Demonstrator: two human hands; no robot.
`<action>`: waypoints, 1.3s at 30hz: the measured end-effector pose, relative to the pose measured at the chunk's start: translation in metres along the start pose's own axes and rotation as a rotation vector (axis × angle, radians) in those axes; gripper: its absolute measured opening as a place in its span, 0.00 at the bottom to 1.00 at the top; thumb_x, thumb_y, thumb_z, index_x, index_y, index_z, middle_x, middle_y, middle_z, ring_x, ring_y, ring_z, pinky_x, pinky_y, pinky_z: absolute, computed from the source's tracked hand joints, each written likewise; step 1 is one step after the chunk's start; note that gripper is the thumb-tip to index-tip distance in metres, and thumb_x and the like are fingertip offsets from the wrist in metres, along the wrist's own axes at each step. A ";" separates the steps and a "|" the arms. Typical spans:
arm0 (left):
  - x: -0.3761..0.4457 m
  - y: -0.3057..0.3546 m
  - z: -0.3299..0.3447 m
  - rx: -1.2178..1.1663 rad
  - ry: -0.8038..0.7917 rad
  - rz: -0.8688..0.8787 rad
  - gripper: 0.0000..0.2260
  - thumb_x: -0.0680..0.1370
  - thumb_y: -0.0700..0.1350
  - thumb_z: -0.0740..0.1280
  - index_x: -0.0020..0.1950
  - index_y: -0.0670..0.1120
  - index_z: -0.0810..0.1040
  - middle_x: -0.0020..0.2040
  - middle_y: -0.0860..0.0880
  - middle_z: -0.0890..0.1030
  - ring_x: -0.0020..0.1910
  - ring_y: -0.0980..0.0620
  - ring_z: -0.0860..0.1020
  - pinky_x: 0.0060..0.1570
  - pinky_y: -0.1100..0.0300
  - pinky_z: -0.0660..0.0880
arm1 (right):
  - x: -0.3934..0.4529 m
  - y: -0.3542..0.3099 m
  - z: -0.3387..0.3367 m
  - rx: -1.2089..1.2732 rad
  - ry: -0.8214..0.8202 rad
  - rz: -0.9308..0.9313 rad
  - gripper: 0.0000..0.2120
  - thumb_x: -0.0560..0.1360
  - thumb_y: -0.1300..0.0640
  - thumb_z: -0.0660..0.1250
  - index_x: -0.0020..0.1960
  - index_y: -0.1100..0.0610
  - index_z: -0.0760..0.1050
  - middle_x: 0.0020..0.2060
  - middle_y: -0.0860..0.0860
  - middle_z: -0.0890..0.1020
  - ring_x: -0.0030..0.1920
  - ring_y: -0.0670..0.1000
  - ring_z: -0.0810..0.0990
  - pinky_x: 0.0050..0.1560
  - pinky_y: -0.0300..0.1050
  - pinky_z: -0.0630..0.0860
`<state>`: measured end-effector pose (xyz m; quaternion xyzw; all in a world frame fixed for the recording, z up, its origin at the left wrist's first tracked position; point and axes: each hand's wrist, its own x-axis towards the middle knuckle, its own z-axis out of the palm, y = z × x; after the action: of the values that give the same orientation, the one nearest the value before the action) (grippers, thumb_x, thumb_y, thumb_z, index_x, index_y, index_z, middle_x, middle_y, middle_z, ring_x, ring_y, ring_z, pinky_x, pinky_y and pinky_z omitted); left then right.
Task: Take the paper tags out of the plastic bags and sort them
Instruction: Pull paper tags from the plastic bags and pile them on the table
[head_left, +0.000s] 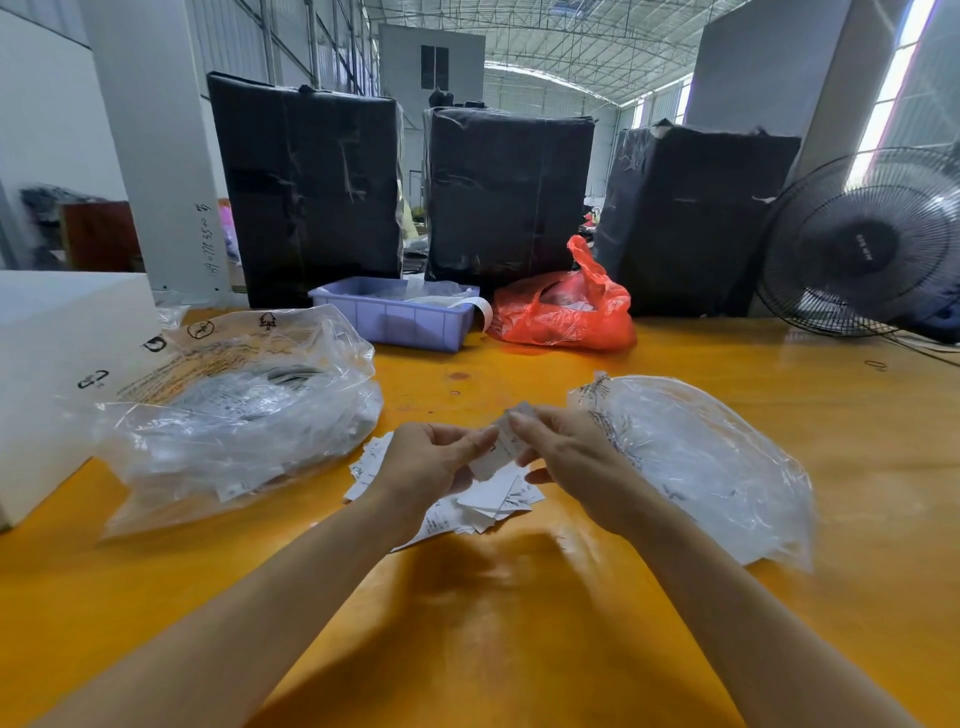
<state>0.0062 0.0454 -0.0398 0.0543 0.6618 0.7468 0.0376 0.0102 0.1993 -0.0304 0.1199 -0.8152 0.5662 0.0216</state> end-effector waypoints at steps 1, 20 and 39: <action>0.000 0.001 0.001 -0.018 0.007 -0.006 0.05 0.73 0.41 0.70 0.39 0.40 0.81 0.30 0.50 0.83 0.28 0.58 0.80 0.29 0.68 0.76 | 0.001 0.000 0.001 0.023 0.027 -0.002 0.10 0.81 0.56 0.57 0.55 0.58 0.76 0.40 0.51 0.77 0.38 0.45 0.75 0.37 0.35 0.75; 0.003 -0.002 0.005 -0.225 0.190 -0.154 0.14 0.71 0.52 0.71 0.45 0.41 0.78 0.37 0.46 0.78 0.36 0.51 0.76 0.28 0.62 0.74 | -0.003 0.005 0.027 -0.033 0.263 -0.211 0.10 0.72 0.67 0.69 0.52 0.58 0.82 0.40 0.49 0.84 0.37 0.42 0.80 0.42 0.36 0.76; 0.028 0.040 -0.077 0.232 0.535 0.224 0.05 0.72 0.40 0.73 0.46 0.41 0.81 0.36 0.47 0.81 0.28 0.58 0.78 0.27 0.69 0.74 | 0.007 0.021 -0.066 -0.425 0.726 -0.165 0.06 0.73 0.67 0.67 0.47 0.64 0.82 0.39 0.59 0.84 0.40 0.58 0.83 0.48 0.53 0.79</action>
<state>-0.0314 -0.0317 -0.0079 -0.0677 0.7190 0.6534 -0.2270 -0.0079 0.2659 -0.0248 -0.0293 -0.8410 0.3874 0.3765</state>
